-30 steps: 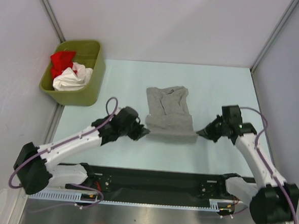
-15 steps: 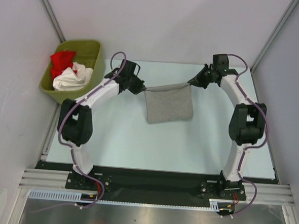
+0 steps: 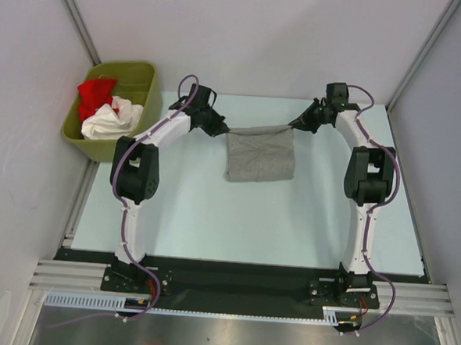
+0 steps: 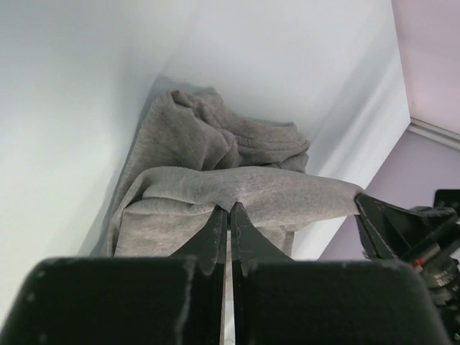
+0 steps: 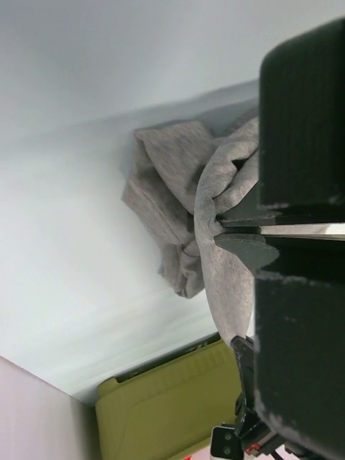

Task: Fold and stack the t-shirts
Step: Fold the tshirt

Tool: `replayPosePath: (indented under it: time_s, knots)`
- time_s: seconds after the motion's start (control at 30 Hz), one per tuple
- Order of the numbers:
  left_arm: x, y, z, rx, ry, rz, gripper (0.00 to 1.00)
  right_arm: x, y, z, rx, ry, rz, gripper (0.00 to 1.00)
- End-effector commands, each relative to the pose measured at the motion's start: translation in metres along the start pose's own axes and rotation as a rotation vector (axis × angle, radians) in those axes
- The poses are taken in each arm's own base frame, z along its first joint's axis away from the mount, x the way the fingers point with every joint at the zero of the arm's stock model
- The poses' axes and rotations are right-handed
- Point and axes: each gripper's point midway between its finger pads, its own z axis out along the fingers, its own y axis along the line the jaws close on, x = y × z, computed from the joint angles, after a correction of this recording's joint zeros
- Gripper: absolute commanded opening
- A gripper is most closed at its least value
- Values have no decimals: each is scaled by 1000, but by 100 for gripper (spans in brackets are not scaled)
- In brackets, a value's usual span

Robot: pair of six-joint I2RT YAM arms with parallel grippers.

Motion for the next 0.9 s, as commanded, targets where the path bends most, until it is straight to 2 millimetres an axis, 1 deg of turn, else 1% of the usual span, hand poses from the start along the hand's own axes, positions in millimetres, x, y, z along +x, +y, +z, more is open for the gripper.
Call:
replayPosePath:
  time_s: [0.0,0.27,0.3,0.4,0.5,0.53,0.57,0.6,0.63,0.67,0.7,0.73,0.77,0.8,0.83,0.87]
  knots:
    - [-18,-14,-1,45,-11,16,0,-17,12,2,-67,-11,-13,0]
    - [-27,-4,10,20,-20,1,0,-16,4,18,-76,17,23,0]
    - [-26,2,18,9,-7,-5,0,-16,4,19,-77,16,27,0]
    - [-26,1,27,20,22,1,0,-16,-1,26,-74,21,35,0]
    - [-32,-5,33,36,10,28,0,-18,-2,34,-82,30,47,0]
    - [-37,-8,35,42,1,39,0,-22,1,34,-92,22,44,2]
    - [-41,-9,36,46,-7,44,0,-22,-3,38,-90,25,47,4]
    - [-43,-12,36,55,-6,56,5,-24,-2,40,-98,24,52,8]
    - [-51,-14,39,57,-13,88,9,-30,3,38,-120,13,46,14]
    - [-55,-17,37,62,-17,115,13,-34,0,41,-123,13,47,17]
    - [-62,-18,34,46,-46,146,20,-44,-2,36,-126,-2,52,20]
    - [-70,-25,21,33,-72,227,25,-50,-1,32,-127,-10,45,28]
    - [-76,-34,6,37,-106,270,29,-60,8,20,-135,-27,26,35]
    - [-80,-38,-5,36,-129,305,35,-75,7,5,-135,-61,16,40]
    - [-79,-31,-10,11,-138,352,38,-81,7,-5,-122,-82,-27,49]
    - [-75,-34,-21,19,-139,379,47,-83,6,-16,-103,-82,-36,52]
